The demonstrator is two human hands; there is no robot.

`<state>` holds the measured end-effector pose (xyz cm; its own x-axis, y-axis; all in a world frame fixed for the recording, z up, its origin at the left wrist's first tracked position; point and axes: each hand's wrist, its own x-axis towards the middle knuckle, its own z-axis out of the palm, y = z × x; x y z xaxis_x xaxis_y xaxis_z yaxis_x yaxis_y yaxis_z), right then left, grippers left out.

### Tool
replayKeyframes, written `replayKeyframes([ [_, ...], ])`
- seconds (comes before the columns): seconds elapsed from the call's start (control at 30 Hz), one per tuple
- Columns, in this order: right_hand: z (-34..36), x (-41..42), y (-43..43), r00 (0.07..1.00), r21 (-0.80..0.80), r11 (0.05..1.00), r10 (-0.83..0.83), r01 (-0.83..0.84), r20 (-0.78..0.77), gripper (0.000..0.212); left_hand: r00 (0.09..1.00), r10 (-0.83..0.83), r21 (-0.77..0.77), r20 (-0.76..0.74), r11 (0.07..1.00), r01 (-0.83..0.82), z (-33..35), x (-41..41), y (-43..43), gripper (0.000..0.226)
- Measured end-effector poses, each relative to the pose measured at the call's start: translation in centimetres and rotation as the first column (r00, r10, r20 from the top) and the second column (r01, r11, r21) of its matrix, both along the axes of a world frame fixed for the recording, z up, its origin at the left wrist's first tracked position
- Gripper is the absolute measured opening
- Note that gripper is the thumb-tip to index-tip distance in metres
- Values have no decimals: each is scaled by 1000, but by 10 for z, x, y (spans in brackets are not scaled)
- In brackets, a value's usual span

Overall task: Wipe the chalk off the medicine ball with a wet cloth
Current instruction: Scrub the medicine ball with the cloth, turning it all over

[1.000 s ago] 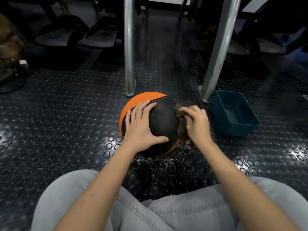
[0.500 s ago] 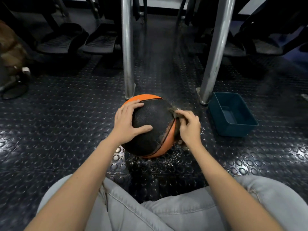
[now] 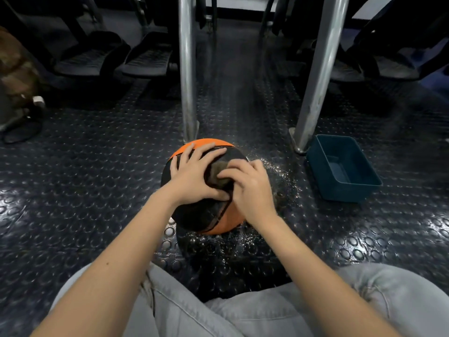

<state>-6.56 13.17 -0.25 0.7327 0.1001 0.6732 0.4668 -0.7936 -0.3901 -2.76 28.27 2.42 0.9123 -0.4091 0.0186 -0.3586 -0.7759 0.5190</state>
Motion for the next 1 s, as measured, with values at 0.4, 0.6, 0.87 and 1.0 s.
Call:
replayKeyframes([
  [0.4,9,-6,10,998,30,998,52,-51,-23,37,999,13,-102,31,995,-10,-10,-17,25,97],
  [0.6,0,17,-32,966,123,982,-110,142,-234,42,998,-40,-75,44,996,43,-9,-24,16,98],
  [0.87,6,-28,15,989,8,990,139,-138,-48,34,998,-28,-108,47,994,33,-13,-23,22,99],
  [1.0,-4,-8,-16,995,60,998,-17,23,-96,37,998,-50,-100,44,993,54,-11,-25,23,102],
])
